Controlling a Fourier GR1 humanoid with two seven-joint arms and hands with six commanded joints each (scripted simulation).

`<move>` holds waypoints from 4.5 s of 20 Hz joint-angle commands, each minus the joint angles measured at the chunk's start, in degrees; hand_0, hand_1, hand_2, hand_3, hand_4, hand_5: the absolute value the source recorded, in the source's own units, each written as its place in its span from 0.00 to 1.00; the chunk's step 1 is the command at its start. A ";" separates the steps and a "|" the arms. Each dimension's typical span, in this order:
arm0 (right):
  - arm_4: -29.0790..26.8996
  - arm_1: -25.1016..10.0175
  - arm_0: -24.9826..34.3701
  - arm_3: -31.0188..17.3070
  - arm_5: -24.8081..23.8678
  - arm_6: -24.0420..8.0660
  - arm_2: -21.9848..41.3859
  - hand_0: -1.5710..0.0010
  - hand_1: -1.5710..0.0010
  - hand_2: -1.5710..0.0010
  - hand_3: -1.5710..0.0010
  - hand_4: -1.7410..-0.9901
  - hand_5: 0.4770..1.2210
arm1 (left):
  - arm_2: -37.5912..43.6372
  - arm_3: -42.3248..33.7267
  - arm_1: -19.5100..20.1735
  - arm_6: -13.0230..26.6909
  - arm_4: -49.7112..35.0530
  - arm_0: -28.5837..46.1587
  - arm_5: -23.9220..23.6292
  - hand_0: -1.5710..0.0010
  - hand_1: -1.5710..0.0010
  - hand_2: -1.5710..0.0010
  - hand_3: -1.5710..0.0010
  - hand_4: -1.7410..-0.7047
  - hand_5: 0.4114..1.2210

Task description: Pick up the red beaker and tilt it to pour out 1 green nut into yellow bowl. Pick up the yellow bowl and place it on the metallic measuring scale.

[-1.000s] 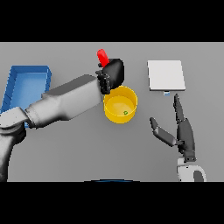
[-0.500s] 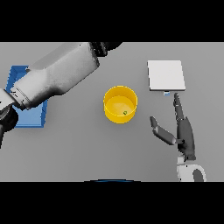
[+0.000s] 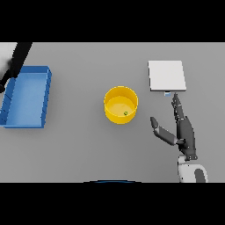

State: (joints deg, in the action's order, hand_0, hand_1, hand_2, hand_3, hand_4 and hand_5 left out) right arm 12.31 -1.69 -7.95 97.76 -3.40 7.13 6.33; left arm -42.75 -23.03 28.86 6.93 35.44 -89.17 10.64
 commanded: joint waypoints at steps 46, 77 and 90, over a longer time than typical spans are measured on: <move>6.77 -2.96 -0.31 0.43 -0.52 -1.43 2.78 1.00 1.00 1.00 1.00 0.72 0.25 | 9.41 -49.64 24.48 23.67 -49.04 58.36 -26.47 0.96 0.97 0.97 0.97 0.92 0.32; 30.47 -18.11 40.28 -23.63 27.28 2.24 26.07 1.00 1.00 1.00 1.00 0.65 0.27 | 8.57 -48.55 23.07 22.57 -48.77 57.03 -26.18 1.00 1.00 1.00 1.00 0.91 0.40; 33.82 -15.98 44.15 -30.48 31.23 0.37 30.81 1.00 0.99 0.98 0.97 0.56 0.37 | 8.52 -48.58 23.14 22.27 -48.74 57.30 -26.17 1.00 1.00 1.00 1.00 0.92 0.39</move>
State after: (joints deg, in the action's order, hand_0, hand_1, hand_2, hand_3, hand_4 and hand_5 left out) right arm 46.14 -17.66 36.19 67.28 27.83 7.44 37.14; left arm -34.24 -71.61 51.99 29.19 -13.31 -31.86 -15.52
